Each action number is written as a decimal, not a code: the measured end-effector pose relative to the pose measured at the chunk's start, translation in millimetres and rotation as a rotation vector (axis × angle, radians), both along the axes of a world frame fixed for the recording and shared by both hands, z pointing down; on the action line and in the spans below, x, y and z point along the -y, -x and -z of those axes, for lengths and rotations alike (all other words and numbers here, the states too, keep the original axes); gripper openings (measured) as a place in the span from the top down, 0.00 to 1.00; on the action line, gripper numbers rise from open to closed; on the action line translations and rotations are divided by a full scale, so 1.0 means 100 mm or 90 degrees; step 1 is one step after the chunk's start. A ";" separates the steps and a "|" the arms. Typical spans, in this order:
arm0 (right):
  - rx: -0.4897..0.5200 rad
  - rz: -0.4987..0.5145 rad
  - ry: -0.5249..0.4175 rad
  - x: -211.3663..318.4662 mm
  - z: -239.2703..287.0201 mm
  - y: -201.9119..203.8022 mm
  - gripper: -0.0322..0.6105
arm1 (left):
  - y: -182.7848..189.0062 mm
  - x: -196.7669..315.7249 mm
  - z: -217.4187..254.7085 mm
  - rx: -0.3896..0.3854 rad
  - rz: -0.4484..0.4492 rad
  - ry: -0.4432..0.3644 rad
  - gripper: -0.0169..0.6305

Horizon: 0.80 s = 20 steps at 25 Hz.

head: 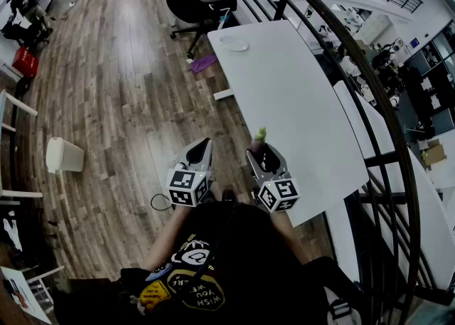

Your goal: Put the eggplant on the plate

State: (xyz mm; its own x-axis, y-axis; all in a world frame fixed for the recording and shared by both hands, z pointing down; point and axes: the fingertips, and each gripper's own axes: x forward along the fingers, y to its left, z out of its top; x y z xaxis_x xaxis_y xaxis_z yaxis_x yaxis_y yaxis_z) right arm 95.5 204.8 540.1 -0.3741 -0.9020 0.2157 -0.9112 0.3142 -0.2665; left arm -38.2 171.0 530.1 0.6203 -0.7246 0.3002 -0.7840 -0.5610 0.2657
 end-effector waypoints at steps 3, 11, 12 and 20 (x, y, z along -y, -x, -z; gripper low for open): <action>-0.001 0.005 0.000 -0.02 0.00 0.02 0.59 | 0.01 -0.01 0.00 -0.001 0.001 0.000 0.97; -0.004 0.007 0.003 0.05 -0.01 0.10 0.59 | 0.09 0.04 -0.02 -0.003 0.002 0.007 0.97; -0.003 0.009 0.004 0.05 -0.02 0.12 0.59 | 0.11 0.04 -0.03 -0.004 0.002 0.008 0.97; 0.052 0.030 0.018 0.09 -0.04 0.34 0.59 | 0.29 0.09 -0.05 -0.014 -0.002 0.016 0.97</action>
State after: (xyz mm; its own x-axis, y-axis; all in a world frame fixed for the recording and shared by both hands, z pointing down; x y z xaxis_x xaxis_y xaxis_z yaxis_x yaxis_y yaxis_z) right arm 61.3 195.6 544.3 -0.4336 -0.8767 0.2082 -0.8703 0.3476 -0.3488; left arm -67.2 161.9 535.2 0.6292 -0.7151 0.3044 -0.7760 -0.5563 0.2972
